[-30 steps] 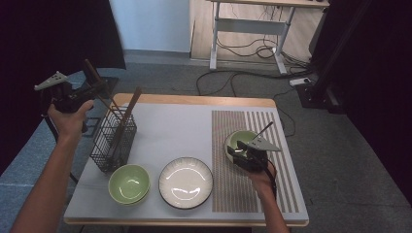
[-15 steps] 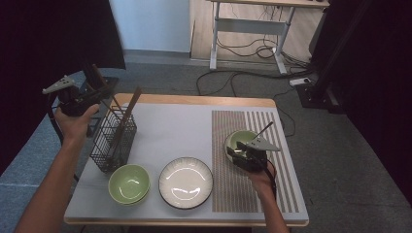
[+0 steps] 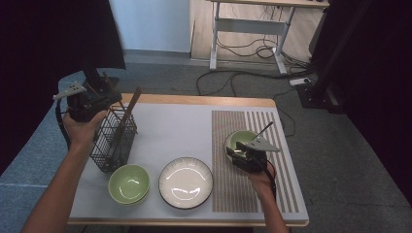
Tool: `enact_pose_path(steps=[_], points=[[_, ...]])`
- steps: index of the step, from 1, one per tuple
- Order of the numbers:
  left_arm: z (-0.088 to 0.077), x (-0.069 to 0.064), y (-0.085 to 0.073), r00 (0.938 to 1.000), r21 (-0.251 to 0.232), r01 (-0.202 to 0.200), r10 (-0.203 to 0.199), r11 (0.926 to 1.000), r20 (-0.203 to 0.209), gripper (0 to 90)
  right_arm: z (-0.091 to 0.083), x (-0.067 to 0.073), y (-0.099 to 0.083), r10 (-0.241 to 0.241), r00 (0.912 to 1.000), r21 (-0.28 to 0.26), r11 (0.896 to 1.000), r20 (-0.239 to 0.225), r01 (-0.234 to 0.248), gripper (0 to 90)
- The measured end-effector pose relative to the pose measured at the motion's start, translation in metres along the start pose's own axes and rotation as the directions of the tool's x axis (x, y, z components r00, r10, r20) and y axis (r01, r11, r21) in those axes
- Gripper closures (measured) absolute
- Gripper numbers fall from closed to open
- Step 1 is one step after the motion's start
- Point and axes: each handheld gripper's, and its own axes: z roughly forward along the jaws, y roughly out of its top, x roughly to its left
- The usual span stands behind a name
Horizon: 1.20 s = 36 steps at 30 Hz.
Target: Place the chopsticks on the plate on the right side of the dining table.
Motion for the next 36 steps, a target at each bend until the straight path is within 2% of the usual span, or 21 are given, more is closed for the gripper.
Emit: enact_pose_path(steps=[16,21,28,36], points=[[0.003,-0.018,0.001,0.9981,-0.003,-0.024,0.024,0.9997,0.056,84.5,0.002,0.002,0.001,-0.001,0.9999,-0.003,1.0,-0.013,0.001,51.1],[0.003,-0.022,-0.002,0.9962,-0.011,-0.009,0.01,0.9999,0.087,84.5,0.002,0.003,0.001,-0.003,0.9998,-0.005,1.0,-0.017,0.002,51.0],[0.005,-0.026,-0.005,0.9955,-0.006,-0.015,0.016,0.9999,0.094,84.5,0.001,0.004,0.008,-0.002,0.9988,-0.019,1.0,-0.049,0.001,50.8],[0.007,-0.03,-0.009,0.9951,0.001,-0.013,0.013,0.9999,0.099,84.5,0.003,0.007,0.012,-0.011,0.9981,-0.024,1.0,-0.06,0.009,50.7]])
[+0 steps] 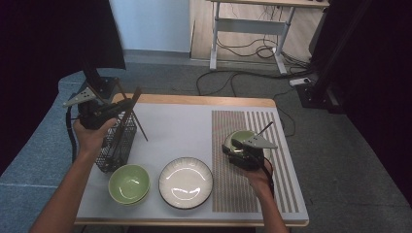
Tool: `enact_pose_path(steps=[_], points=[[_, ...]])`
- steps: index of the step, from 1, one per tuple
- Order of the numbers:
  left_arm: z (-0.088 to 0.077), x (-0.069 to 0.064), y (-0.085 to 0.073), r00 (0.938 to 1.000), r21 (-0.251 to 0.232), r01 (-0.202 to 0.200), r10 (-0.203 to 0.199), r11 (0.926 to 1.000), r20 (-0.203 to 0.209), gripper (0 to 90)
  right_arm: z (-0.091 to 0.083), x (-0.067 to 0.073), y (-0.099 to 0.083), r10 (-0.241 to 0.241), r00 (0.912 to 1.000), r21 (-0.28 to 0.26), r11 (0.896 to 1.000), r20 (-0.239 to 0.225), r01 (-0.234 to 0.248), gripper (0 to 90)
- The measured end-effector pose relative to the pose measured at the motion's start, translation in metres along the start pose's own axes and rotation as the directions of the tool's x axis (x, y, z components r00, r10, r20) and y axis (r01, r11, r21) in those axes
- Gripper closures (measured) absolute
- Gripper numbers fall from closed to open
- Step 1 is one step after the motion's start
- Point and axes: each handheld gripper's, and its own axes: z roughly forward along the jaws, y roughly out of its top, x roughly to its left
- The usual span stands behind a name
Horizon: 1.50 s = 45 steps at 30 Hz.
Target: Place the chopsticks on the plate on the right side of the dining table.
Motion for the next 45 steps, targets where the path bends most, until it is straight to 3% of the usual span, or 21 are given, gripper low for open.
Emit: enact_pose_path(steps=[22,45], points=[[0.011,-0.013,-0.009,0.9994,0.04,-0.016,0.014,0.9991,0.032,84.5,0.004,0.007,0.008,-0.014,0.9996,-0.009,1.0,-0.025,0.014,50.5],[0.015,-0.021,-0.011,0.9985,0.041,-0.02,0.018,0.999,0.051,84.4,0.013,0.018,0.01,-0.029,0.9985,-0.002,1.0,-0.046,0.029,50.4]])
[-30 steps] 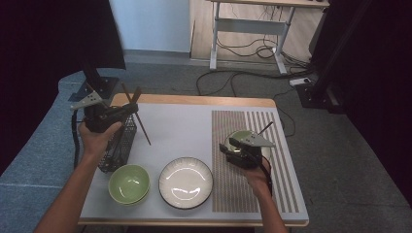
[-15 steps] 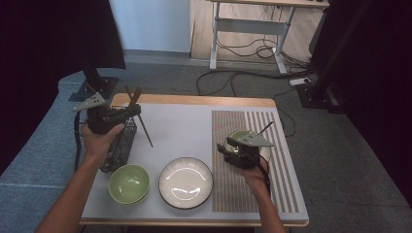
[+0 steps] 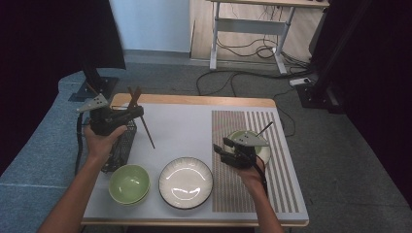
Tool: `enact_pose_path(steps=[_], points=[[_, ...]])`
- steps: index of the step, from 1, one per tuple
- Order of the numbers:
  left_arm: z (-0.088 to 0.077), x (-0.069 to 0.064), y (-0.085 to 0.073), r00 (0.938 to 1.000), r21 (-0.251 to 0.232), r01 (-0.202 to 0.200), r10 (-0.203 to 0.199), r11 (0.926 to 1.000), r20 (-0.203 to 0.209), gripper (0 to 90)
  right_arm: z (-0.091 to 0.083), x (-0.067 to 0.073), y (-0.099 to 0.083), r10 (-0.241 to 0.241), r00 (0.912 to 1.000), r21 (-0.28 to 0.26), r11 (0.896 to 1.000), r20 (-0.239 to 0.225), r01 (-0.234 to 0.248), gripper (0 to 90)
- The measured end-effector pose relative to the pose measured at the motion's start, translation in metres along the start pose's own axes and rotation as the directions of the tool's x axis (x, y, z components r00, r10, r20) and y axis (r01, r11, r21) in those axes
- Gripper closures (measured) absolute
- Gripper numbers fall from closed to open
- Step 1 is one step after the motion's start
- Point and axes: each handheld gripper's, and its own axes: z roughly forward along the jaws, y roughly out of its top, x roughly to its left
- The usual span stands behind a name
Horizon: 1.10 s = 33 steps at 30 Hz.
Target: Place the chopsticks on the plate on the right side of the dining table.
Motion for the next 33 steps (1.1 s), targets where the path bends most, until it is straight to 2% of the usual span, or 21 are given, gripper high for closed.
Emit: enact_pose_path(steps=[33], points=[[0.023,-0.022,-0.006,0.9979,0.023,-0.02,0.018,0.9995,0.062,84.5,0.014,0.021,0.006,-0.024,0.9982,-0.011,1.0,-0.055,0.024,50.4]])
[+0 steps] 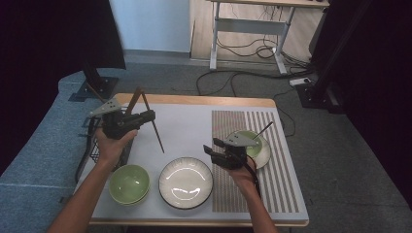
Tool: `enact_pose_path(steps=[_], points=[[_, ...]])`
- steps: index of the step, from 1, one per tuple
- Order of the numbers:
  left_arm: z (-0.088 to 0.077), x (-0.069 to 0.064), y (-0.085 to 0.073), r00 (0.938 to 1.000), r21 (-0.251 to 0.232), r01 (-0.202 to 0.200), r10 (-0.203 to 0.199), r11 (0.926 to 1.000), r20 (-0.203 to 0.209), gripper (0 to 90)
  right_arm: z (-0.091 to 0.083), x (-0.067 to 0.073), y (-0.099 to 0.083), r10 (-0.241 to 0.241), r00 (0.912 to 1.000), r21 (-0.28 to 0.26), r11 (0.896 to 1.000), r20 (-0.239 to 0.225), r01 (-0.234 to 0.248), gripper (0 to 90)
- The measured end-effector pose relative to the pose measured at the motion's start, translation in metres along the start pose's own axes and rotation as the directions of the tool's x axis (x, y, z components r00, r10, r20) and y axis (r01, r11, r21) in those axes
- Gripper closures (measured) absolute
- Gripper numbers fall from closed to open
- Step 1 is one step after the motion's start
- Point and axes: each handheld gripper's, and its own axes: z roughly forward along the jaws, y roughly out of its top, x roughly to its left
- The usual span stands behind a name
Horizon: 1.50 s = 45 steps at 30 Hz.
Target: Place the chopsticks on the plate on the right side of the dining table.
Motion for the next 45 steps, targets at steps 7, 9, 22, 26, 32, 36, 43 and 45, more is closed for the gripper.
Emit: enact_pose_path(steps=[7,9,22,26,32,36,43,45], points=[[0.006,-0.004,-0.003,0.9999,0.01,-0.001,0.0,1.0,0.013,84.5,0.002,0.004,0.001,-0.001,0.9999,0.001,1.0,-0.012,0.001,50.3],[0.006,-0.005,-0.003,0.9999,0.01,-0.001,0.001,0.9999,0.016,84.4,0.003,0.005,0.002,-0.001,0.9999,0.001,1.0,-0.015,0.001,50.3],[0.014,-0.01,-0.007,0.9995,0.023,-0.006,0.005,0.9997,0.032,84.5,0.009,0.014,0.004,-0.015,0.9991,-0.003,1.0,-0.039,0.015,50.0],[0.016,-0.011,-0.008,0.9994,0.024,-0.001,0.001,0.9997,0.035,84.5,0.01,0.016,0.005,-0.014,0.9989,-0.003,1.0,-0.044,0.014,50.0],[0.018,-0.013,-0.009,0.9992,0.027,-0.002,0.001,0.9996,0.041,84.4,0.012,0.019,0.006,-0.021,0.9985,-0.004,1.0,-0.05,0.021,49.8],[0.019,-0.014,-0.009,0.9986,0.024,0.003,-0.005,0.9997,0.052,84.5,0.014,0.021,0.007,-0.016,0.9981,-0.003,1.0,-0.06,0.016,49.8],[0.02,-0.016,-0.011,0.9984,0.028,0.0,-0.002,0.9996,0.057,84.5,0.017,0.026,0.009,-0.023,0.9973,-0.008,1.0,-0.069,0.022,49.7],[0.02,-0.017,-0.012,0.9983,0.027,-0.001,0.0,0.9996,0.058,84.5,0.018,0.027,0.009,-0.026,0.9971,-0.005,1.0,-0.071,0.025,49.7]])
